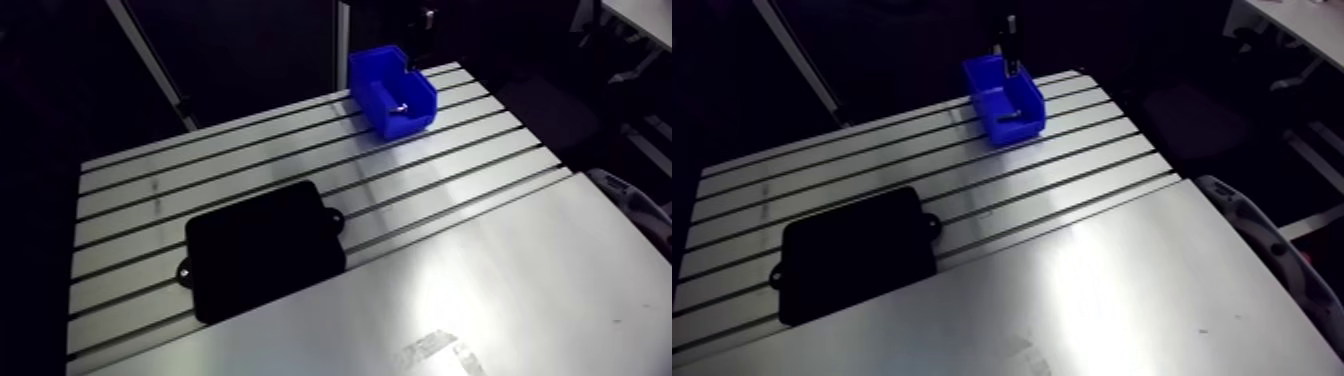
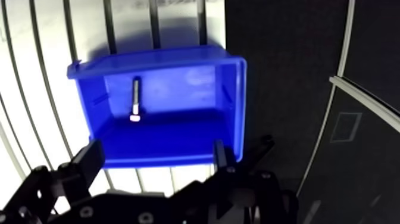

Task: Pick up the M10 bolt from the tray and put it into the blue bin.

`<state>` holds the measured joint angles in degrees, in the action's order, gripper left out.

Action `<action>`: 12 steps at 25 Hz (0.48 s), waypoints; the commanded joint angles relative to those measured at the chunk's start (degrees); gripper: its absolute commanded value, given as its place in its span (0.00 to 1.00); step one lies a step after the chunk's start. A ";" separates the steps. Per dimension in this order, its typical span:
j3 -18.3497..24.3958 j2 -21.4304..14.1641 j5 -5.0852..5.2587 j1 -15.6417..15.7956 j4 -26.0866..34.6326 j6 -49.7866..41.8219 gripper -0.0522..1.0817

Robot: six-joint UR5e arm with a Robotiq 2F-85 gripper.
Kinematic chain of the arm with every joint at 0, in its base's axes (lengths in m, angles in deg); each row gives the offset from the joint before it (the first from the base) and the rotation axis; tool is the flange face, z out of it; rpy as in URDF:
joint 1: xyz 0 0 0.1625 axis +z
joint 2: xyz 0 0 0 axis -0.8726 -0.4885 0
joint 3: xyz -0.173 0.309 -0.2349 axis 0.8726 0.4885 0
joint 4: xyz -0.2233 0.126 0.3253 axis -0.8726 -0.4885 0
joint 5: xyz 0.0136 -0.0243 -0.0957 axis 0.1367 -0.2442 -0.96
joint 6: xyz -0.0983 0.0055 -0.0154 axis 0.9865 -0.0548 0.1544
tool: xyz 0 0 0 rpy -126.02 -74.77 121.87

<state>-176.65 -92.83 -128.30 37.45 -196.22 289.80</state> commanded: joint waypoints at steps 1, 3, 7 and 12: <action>3.51 -4.92 0.02 0.54 8.13 -2.43 0.06; 5.45 -6.24 0.29 0.71 12.61 -5.42 0.06; 8.35 -8.08 1.34 1.95 19.20 -12.98 0.06; 9.14 -11.42 1.08 3.62 24.39 -28.98 0.06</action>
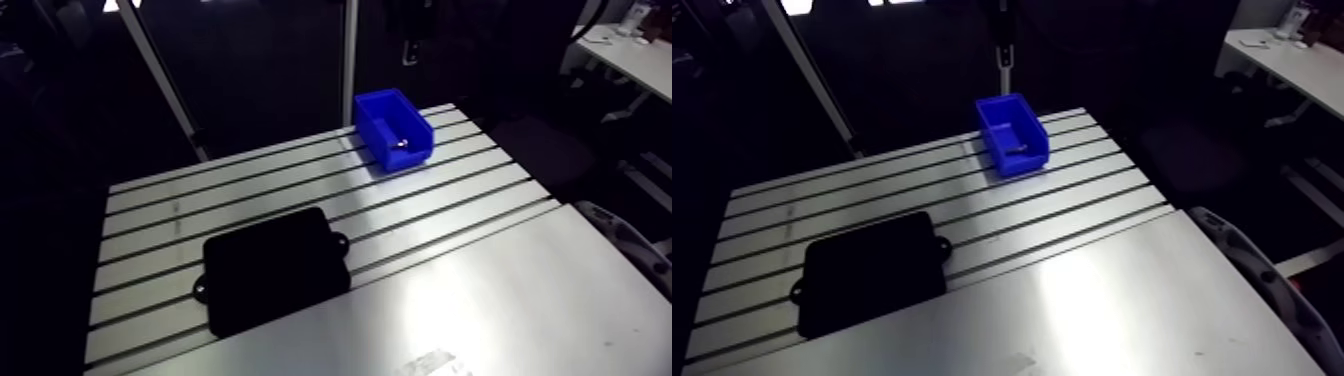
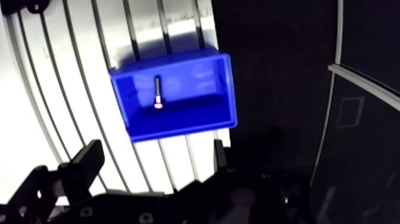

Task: Pick up the M10 bolt from the tray and put it into the blue bin.

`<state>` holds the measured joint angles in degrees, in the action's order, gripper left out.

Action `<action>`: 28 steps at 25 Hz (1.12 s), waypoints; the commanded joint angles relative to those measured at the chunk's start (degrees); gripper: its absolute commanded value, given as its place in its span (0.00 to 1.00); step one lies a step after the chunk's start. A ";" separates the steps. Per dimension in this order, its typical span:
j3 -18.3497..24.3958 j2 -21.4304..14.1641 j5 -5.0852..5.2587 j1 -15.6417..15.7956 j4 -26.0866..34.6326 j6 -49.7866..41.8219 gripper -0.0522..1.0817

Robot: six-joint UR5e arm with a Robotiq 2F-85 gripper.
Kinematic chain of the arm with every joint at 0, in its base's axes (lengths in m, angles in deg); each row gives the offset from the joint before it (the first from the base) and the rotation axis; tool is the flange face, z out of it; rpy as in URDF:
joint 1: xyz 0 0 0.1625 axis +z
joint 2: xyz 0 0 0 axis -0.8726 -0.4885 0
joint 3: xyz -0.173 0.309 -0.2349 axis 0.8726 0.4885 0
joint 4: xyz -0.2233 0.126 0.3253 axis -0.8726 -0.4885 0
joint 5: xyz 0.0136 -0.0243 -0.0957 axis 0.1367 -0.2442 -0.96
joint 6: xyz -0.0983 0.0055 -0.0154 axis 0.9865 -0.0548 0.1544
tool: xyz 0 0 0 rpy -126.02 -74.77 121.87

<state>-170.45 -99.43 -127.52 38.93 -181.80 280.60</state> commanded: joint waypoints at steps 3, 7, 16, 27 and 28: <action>3.02 -7.47 0.21 2.23 13.13 -30.60 0.06; 4.17 -10.72 0.48 2.23 18.67 -45.19 0.06; 1.35 -17.58 1.79 1.87 26.32 -69.10 0.06; -2.95 -23.47 1.97 2.05 27.99 -83.61 0.06; -2.95 -23.56 2.06 2.05 27.99 -84.66 0.06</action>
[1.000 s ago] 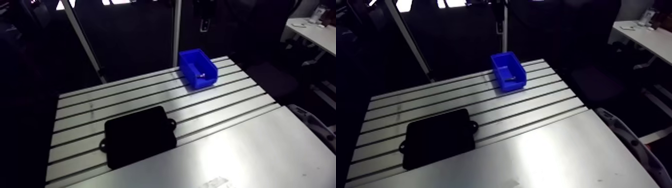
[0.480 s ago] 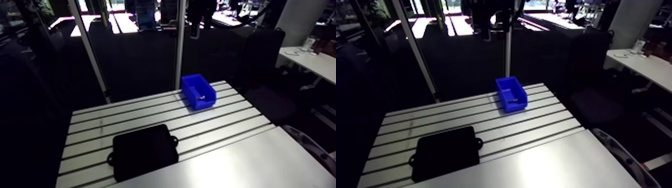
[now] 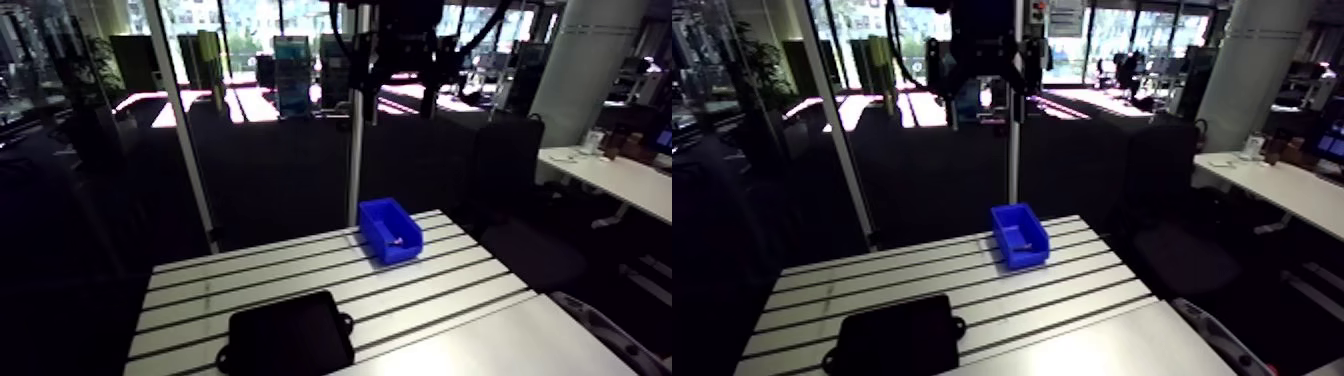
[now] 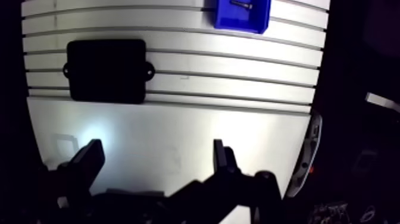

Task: Pick up the M10 bolt from the tray and put it into the blue bin.

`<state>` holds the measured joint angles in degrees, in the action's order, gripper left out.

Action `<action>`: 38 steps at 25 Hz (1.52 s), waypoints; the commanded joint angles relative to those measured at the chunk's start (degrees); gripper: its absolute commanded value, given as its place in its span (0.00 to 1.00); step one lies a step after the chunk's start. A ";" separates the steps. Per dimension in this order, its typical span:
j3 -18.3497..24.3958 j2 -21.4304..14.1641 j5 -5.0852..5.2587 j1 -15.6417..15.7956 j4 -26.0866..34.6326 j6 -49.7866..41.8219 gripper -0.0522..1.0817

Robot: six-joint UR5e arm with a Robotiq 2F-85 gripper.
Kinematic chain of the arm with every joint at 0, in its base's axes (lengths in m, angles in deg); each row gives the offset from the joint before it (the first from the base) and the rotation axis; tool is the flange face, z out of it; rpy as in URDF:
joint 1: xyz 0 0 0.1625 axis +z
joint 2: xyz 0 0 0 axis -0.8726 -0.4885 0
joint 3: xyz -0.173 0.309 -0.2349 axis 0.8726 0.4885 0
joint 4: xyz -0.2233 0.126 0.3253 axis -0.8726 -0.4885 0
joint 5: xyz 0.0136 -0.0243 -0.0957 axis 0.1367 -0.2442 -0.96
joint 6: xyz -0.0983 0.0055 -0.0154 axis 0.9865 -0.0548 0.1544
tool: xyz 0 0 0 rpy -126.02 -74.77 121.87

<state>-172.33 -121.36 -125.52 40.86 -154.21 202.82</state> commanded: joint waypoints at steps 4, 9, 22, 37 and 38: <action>-2.12 -2.33 1.19 1.00 0.13 -11.10 0.06; -2.65 -2.33 1.19 5.40 -0.40 -14.35 0.06; -2.74 -2.33 0.93 7.77 -5.67 -15.23 0.06; -3.53 -3.30 0.93 7.95 -5.93 -14.71 0.06; -3.53 -3.30 0.93 7.95 -5.93 -14.71 0.06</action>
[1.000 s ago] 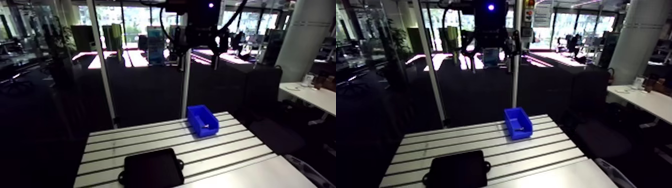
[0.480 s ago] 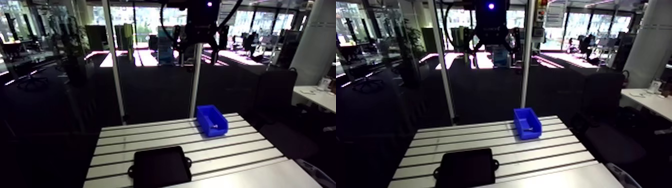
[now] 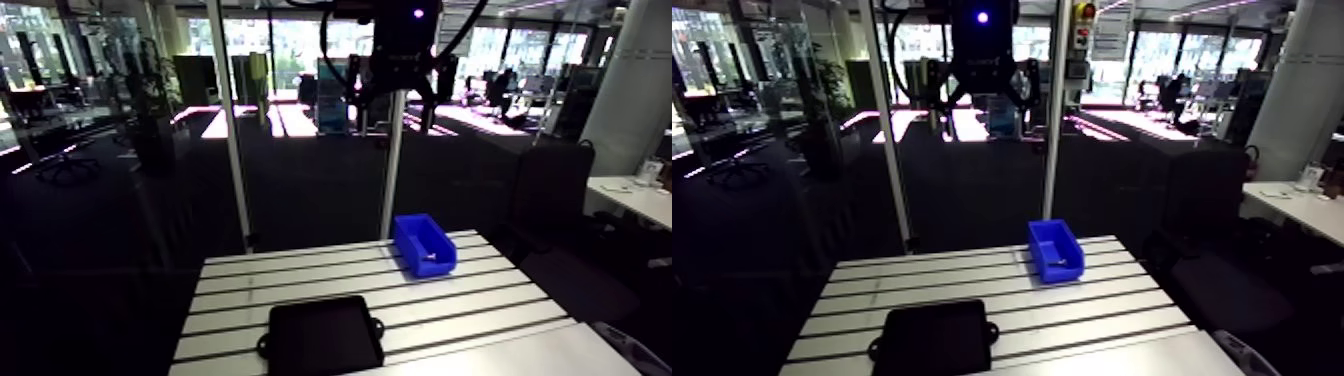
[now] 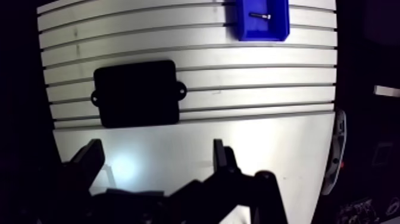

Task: Pick up the M10 bolt from the tray and put it into the blue bin.

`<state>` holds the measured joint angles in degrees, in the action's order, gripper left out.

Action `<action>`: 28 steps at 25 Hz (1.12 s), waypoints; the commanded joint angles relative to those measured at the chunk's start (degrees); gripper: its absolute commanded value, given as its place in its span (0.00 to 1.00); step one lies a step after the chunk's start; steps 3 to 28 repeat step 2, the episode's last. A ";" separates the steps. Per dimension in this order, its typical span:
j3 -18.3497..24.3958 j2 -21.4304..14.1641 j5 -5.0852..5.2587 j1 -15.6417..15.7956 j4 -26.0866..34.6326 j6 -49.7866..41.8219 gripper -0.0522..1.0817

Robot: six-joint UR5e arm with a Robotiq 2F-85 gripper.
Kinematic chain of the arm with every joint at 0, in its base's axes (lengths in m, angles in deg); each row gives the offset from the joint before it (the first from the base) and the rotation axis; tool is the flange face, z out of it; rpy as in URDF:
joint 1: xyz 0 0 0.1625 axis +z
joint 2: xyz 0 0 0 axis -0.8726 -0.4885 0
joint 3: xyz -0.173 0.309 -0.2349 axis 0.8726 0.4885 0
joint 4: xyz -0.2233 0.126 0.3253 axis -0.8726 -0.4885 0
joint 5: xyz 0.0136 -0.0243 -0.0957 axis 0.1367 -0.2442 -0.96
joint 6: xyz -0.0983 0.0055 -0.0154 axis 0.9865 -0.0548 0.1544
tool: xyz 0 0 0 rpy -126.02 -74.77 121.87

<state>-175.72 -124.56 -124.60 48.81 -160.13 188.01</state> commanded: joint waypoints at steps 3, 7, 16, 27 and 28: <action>-0.15 -0.01 0.10 0.08 -0.01 0.10 0.06; -0.15 -0.01 0.10 0.08 -0.01 0.10 0.06; -0.15 -0.01 0.10 0.08 -0.01 0.10 0.06; -0.15 -0.01 0.10 0.08 -0.01 0.10 0.06; -0.15 -0.01 0.10 0.08 -0.01 0.10 0.06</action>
